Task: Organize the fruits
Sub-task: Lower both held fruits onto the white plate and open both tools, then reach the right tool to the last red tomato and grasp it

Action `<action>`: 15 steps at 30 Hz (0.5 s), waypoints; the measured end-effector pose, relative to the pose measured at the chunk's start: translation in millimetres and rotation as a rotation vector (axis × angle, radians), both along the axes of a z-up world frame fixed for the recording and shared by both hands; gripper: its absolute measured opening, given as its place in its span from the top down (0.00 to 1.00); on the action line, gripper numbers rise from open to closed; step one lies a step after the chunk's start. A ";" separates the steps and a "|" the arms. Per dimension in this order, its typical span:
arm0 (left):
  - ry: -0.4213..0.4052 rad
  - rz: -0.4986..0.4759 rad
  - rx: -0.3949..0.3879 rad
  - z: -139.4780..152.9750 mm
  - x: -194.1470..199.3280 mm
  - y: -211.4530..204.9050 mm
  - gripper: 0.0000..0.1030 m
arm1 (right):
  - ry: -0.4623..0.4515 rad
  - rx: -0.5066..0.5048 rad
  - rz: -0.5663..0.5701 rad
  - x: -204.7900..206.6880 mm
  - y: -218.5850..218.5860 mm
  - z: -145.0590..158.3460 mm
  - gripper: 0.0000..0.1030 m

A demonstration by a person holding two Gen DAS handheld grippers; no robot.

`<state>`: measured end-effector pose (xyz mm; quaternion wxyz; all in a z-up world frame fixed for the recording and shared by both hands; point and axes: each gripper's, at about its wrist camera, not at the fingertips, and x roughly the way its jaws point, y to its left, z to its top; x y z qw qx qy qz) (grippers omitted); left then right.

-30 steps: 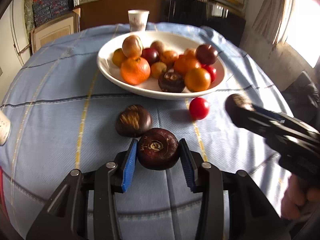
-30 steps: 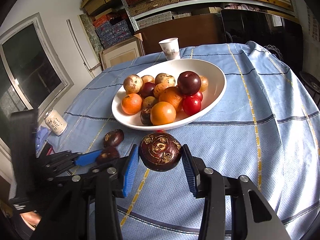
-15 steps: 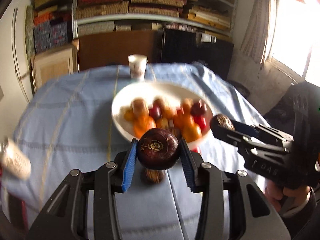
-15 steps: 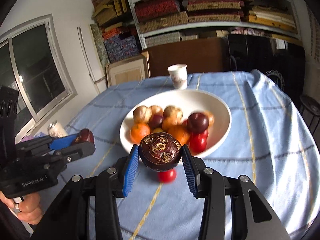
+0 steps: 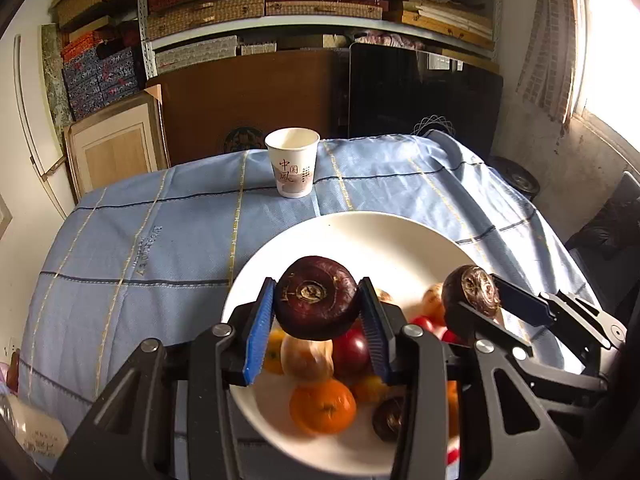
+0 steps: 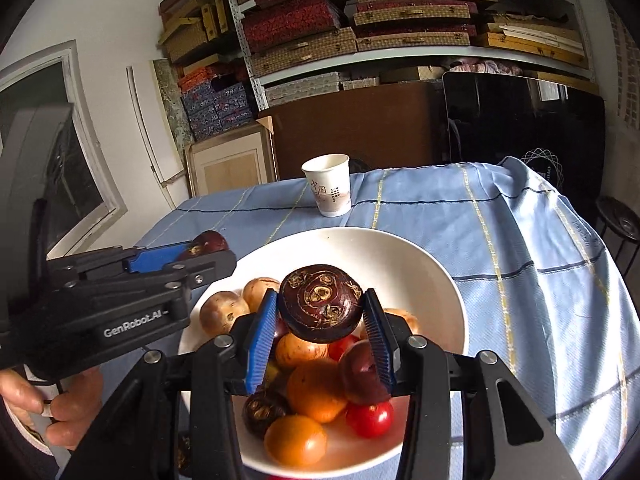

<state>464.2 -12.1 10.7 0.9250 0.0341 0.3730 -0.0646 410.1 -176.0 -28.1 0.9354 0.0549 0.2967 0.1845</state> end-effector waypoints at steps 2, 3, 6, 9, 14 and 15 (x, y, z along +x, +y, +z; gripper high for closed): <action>0.008 0.005 0.010 -3.4 6.9 -0.2 0.60 | -0.007 0.011 0.000 3.1 0.1 -0.7 0.57; 0.014 0.009 0.015 -4.6 9.3 -0.2 0.59 | -0.013 0.022 -0.001 4.2 -0.5 -0.2 0.55; -0.005 0.036 0.020 -3.0 5.9 3.2 0.29 | -0.031 0.033 -0.011 0.7 -3.6 5.1 0.50; -0.035 0.048 0.030 5.2 -6.1 4.6 0.28 | -0.053 0.045 -0.014 -10.0 -9.0 14.6 0.50; -0.067 0.068 0.006 21.6 -44.4 12.0 0.16 | -0.067 0.057 -0.005 -35.4 -14.1 26.5 0.45; -0.079 0.074 0.009 24.4 -51.6 12.8 0.13 | -0.074 0.049 -0.004 -42.5 -14.5 28.3 0.44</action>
